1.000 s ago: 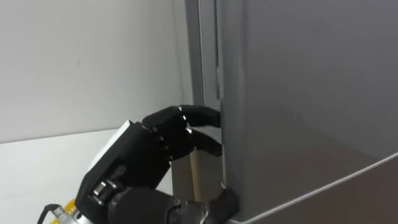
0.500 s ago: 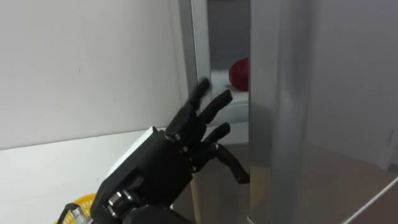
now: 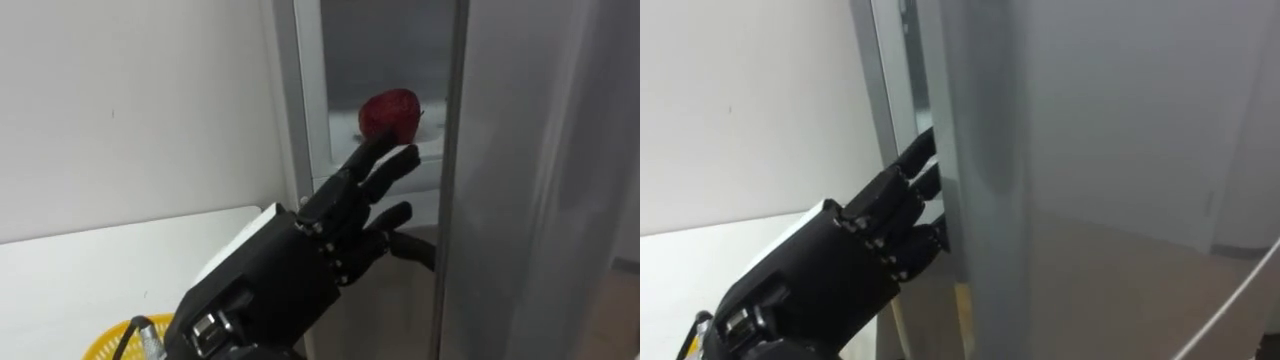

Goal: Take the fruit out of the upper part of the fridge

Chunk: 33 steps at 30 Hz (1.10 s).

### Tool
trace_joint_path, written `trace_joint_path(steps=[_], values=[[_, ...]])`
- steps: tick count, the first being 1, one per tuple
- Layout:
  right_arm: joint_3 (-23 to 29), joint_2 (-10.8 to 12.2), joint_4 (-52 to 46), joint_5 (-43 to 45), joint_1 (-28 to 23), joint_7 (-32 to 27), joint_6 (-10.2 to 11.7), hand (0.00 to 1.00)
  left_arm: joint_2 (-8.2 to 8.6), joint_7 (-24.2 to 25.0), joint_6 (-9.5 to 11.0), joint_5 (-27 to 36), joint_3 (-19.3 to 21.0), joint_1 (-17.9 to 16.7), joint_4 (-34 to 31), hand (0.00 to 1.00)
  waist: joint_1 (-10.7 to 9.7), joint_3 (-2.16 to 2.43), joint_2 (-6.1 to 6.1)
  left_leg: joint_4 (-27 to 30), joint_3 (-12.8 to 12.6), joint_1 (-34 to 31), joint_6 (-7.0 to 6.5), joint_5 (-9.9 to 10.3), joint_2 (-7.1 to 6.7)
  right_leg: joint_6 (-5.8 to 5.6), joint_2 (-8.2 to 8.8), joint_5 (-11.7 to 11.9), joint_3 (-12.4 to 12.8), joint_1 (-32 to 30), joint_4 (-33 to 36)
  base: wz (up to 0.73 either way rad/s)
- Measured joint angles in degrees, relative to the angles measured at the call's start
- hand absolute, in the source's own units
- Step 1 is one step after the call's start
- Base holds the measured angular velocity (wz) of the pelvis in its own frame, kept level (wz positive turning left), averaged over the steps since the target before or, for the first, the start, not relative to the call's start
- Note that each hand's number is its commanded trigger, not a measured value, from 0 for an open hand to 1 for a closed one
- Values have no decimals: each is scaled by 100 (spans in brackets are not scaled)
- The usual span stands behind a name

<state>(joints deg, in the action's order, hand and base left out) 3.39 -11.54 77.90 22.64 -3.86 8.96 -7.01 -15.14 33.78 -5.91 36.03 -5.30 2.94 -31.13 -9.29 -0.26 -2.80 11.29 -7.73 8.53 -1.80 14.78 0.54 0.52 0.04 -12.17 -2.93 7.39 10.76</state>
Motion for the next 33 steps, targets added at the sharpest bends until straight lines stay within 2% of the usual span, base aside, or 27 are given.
trace_joint_path(steps=[9,15,26,31,32,33], values=[[2,0,21,-18,-12,-27,-7,0,16,17,0,1,-54,18,-1,0,-13,0,0,2,-69,3,0,0,2,-2,-18,0,107,-86,4,-4],[24,-5,30,-25,-4,-67,8,0,24,0,8,4,-62,106,-1,0,-96,-1,4,-9,-125,-1,0,0,3,-5,-20,2,144,-119,9,-5],[25,-55,15,-238,20,-81,71,0,2,-116,9,98,-273,326,-35,0,-200,-3,124,-15,-288,-16,0,0,18,0,-37,8,311,-216,38,-9],[28,-74,15,-241,45,-149,71,0,-7,-114,8,206,-302,391,-35,0,-306,2,124,-15,-341,-15,0,0,21,-1,-53,10,425,-252,88,-11],[27,-74,19,-248,39,-190,72,0,-8,-113,8,206,-316,428,-35,0,-322,17,99,-15,-358,-8,0,1,25,3,-55,15,440,-252,89,-15],[27,-74,24,-254,31,-207,69,0,-9,-112,8,206,-331,450,-34,0,-329,4,119,-18,-382,1,0,1,27,3,-54,18,448,-250,89,-11]])
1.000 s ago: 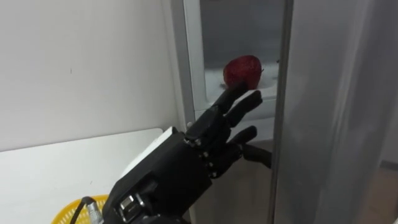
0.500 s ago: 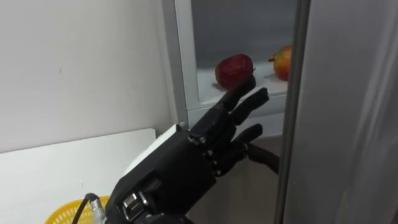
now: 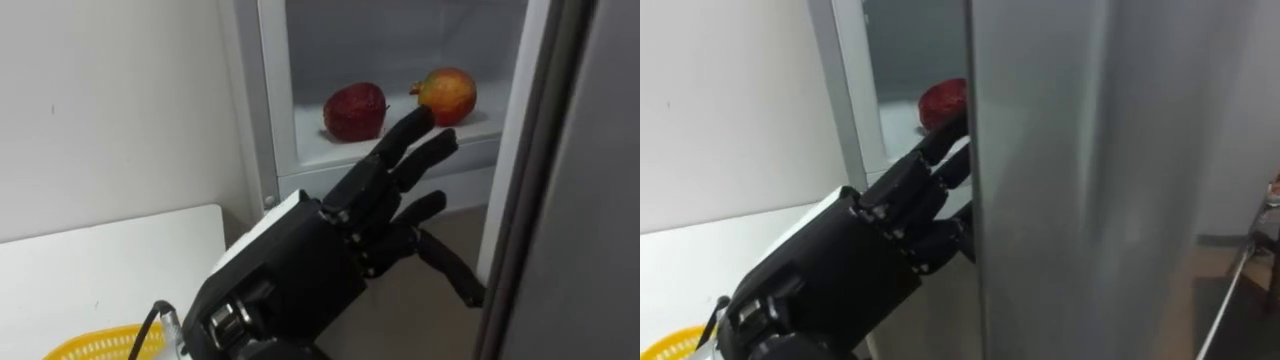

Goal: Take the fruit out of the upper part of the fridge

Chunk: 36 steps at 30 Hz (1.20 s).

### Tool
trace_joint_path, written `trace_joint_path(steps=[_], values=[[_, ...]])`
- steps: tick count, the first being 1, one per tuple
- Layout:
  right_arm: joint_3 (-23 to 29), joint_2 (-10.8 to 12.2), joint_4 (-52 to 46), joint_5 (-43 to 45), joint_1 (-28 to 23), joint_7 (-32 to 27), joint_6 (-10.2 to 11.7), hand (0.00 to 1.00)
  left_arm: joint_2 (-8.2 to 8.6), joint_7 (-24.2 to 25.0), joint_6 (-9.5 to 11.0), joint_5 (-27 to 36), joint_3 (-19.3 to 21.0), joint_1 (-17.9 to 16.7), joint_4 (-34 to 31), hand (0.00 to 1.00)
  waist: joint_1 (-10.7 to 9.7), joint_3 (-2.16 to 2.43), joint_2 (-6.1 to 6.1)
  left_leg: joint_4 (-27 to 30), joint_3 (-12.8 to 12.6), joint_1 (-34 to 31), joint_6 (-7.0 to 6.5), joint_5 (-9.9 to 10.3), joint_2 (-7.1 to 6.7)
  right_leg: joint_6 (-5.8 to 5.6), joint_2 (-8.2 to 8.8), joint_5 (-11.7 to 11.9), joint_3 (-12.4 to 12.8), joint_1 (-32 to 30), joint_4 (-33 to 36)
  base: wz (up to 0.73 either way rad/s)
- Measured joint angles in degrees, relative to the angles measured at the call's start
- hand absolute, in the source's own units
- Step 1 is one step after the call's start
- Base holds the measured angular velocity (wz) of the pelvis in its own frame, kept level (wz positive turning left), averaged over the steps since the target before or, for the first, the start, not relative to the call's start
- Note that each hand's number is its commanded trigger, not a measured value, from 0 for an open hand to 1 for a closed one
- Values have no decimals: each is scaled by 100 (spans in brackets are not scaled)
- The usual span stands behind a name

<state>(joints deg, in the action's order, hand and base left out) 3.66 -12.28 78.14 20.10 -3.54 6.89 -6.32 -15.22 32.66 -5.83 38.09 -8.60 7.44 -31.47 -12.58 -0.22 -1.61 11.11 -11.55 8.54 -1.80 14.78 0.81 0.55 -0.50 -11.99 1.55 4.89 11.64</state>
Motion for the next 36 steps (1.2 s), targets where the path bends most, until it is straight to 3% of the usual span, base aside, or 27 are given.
trace_joint_path(steps=[16,24,36], values=[[52,-28,230,-241,-70,-40,19,0,-95,31,1,69,-334,241,3,0,-445,-5,-103,-41,-262,98,2,1,58,9,-106,63,306,-81,7,-9],[220,-51,242,-446,-94,-42,76,0,-128,49,1,188,-586,276,19,0,-530,-11,-101,-44,-355,96,1,1,56,-11,-110,85,382,-109,13,-5],[217,-132,241,-685,-84,-46,131,0,-135,66,73,305,-591,306,64,0,-597,-37,-175,-44,-416,64,2,1,65,-6,-134,102,487,-109,3,-3]])
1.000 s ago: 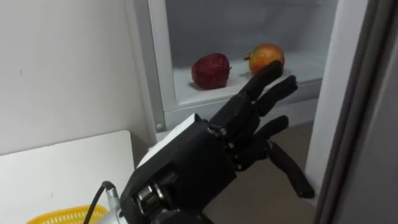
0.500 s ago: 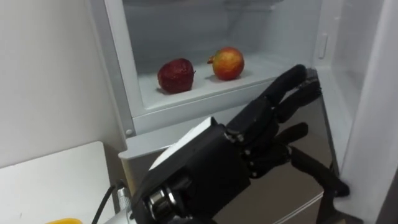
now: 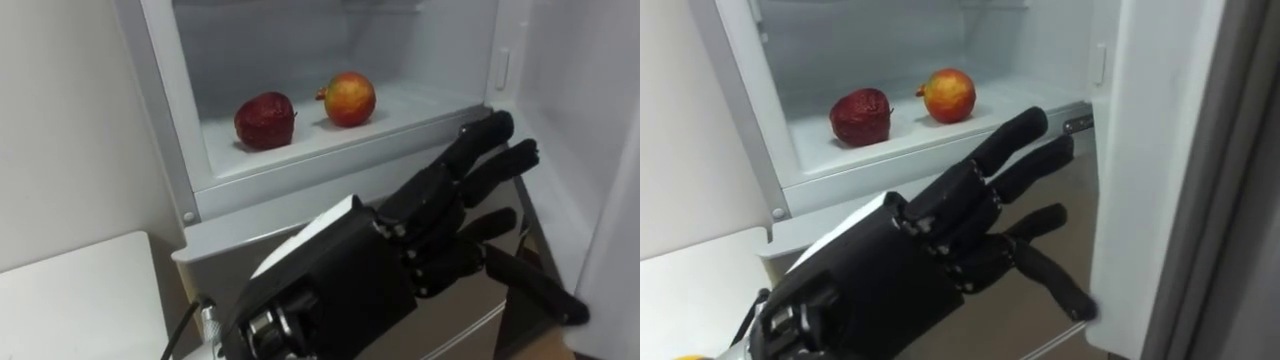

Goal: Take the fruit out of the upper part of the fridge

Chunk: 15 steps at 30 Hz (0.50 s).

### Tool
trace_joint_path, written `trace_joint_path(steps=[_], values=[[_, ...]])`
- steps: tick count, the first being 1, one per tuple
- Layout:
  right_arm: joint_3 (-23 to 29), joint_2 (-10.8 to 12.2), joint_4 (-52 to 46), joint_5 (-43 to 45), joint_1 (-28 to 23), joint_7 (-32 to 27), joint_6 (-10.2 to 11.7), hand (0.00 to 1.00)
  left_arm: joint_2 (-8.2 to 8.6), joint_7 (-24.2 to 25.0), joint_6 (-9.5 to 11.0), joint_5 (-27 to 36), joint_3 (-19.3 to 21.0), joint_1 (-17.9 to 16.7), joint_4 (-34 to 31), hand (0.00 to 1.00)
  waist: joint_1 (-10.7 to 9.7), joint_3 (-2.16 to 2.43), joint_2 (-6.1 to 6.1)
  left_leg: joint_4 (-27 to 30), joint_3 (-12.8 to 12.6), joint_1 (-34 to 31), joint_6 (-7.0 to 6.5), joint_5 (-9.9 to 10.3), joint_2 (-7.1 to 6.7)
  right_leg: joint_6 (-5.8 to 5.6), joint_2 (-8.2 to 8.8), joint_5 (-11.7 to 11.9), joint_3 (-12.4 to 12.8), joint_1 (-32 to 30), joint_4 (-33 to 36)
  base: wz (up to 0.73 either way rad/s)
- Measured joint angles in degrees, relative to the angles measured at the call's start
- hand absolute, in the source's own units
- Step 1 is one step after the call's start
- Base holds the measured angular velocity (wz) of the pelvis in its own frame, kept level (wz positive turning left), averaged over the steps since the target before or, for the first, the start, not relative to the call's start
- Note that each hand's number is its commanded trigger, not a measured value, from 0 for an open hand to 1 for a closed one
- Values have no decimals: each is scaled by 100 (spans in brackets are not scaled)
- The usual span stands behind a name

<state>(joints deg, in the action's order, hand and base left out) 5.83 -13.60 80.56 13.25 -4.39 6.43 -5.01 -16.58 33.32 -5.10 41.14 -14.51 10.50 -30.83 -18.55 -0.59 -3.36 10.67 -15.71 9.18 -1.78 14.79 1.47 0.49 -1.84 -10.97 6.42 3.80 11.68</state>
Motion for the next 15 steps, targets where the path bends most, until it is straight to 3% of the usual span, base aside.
trace_joint_path(steps=[15], values=[[46,-36,-8,-175,-36,237,-15,0,-16,66,14,194,-44,0,79,0,-62,-14,2,-4,-70,20,0,0,11,8,-22,5,64,-82,28,-2]])
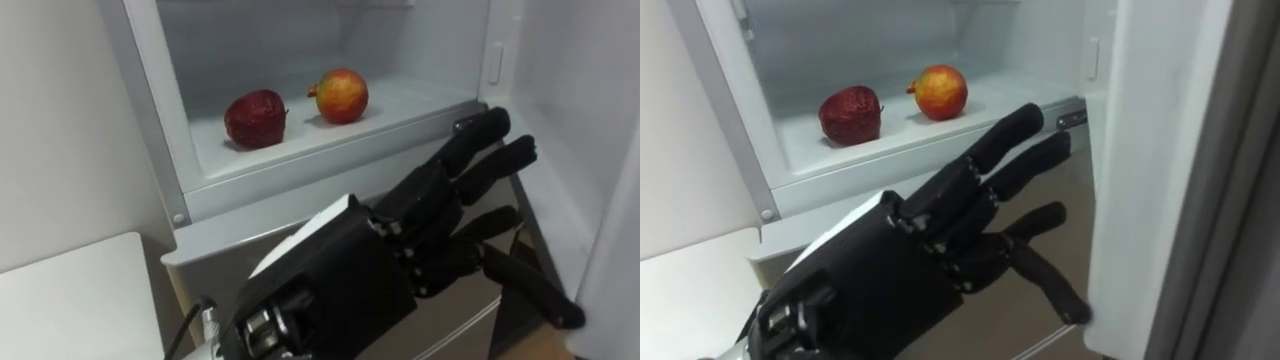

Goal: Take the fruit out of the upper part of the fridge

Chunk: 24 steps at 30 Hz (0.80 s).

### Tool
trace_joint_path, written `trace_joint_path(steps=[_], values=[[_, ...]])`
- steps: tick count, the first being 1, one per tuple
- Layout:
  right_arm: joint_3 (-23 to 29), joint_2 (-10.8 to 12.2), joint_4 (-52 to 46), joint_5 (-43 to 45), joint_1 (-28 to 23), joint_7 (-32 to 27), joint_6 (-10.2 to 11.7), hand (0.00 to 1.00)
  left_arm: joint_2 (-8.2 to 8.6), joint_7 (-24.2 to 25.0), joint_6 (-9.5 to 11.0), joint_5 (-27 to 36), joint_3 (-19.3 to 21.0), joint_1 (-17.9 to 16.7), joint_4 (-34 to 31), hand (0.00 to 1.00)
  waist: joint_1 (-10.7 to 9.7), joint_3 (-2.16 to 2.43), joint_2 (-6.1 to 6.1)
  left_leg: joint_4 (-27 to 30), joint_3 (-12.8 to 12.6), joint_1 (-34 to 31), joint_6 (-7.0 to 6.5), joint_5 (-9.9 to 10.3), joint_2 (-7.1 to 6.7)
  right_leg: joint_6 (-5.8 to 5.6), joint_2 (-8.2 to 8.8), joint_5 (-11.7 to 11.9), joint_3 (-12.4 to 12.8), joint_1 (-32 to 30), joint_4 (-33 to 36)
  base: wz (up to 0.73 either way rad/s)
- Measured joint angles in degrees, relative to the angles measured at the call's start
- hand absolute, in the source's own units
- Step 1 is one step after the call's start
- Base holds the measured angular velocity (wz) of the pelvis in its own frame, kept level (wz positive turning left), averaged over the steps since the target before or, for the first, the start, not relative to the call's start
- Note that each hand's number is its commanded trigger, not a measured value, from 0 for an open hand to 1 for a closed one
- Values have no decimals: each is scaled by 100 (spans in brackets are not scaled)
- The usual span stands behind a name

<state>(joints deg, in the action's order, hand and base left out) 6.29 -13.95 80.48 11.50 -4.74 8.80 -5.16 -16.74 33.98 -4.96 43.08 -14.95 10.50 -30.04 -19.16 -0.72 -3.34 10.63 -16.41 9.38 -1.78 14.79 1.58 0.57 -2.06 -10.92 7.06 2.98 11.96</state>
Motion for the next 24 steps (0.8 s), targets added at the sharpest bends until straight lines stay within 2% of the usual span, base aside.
trace_joint_path(steps=[7,12,20,24], values=[[-1,1,5,-124,28,5,-52,0,34,30,-6,3,-375,5,37,0,-155,16,117,0,4,-6,0,0,-1,0,0,0,22,-1,-23,-1],[16,1,-2,-181,45,-17,-14,0,40,40,-5,3,-563,10,35,0,-277,17,128,2,2,0,0,0,-2,0,-3,0,56,-2,-29,-4],[173,0,-15,-192,78,-72,11,0,67,25,-7,-6,-698,484,334,0,-437,18,126,14,-18,-7,0,0,-3,0,-7,0,79,-18,-32,-2],[179,-26,-14,-195,79,-67,13,0,80,10,-7,-7,-788,547,359,0,-466,30,108,16,-67,-7,0,0,-1,0,-8,0,79,-23,-32,-3]])
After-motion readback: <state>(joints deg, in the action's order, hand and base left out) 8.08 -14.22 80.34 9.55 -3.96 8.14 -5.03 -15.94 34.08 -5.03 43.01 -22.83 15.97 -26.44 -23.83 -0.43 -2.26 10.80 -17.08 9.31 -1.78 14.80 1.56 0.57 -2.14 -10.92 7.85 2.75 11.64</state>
